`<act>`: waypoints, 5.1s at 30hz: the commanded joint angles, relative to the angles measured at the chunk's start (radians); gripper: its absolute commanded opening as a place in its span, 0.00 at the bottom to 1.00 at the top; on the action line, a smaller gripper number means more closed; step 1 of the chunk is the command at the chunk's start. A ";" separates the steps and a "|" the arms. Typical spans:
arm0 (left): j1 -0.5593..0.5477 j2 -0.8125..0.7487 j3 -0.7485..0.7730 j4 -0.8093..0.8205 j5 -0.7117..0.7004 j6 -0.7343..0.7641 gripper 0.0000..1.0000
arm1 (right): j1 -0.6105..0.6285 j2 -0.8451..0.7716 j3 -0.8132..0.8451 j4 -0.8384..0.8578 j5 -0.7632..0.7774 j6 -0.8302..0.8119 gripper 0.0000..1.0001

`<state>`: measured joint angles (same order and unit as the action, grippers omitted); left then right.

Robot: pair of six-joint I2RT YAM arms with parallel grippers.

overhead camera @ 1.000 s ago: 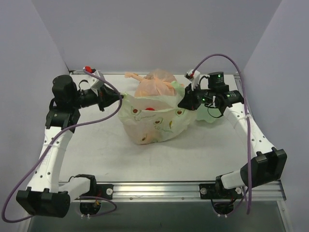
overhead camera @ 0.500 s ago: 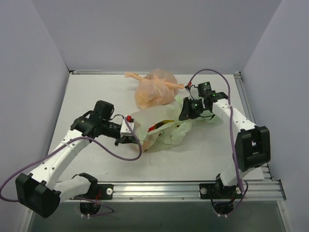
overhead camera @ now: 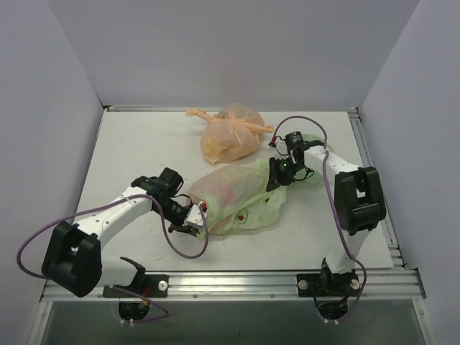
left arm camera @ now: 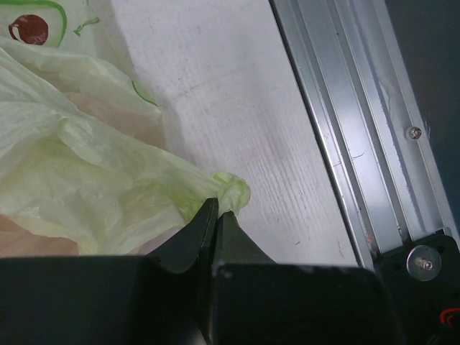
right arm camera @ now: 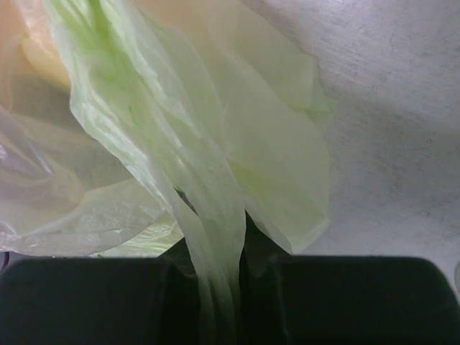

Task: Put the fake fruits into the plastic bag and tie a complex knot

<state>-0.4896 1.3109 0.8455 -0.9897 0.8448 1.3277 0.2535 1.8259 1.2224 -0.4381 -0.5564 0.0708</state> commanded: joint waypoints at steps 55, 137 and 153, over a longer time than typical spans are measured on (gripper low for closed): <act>0.045 0.053 0.349 0.991 0.137 -1.441 0.00 | 0.379 -0.306 0.216 -0.057 -0.306 -0.465 0.31; 0.258 -0.026 0.351 0.924 0.267 -1.500 0.58 | 0.342 -0.300 0.186 -0.045 -0.493 -0.684 0.00; 0.161 0.162 0.429 1.097 0.407 -1.694 0.75 | 0.391 -0.313 0.184 -0.114 -0.438 -0.930 0.00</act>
<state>-0.3103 1.4963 1.2652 0.0135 1.1713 -0.3054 0.6369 1.5417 1.3808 -0.5247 -0.9913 -0.8158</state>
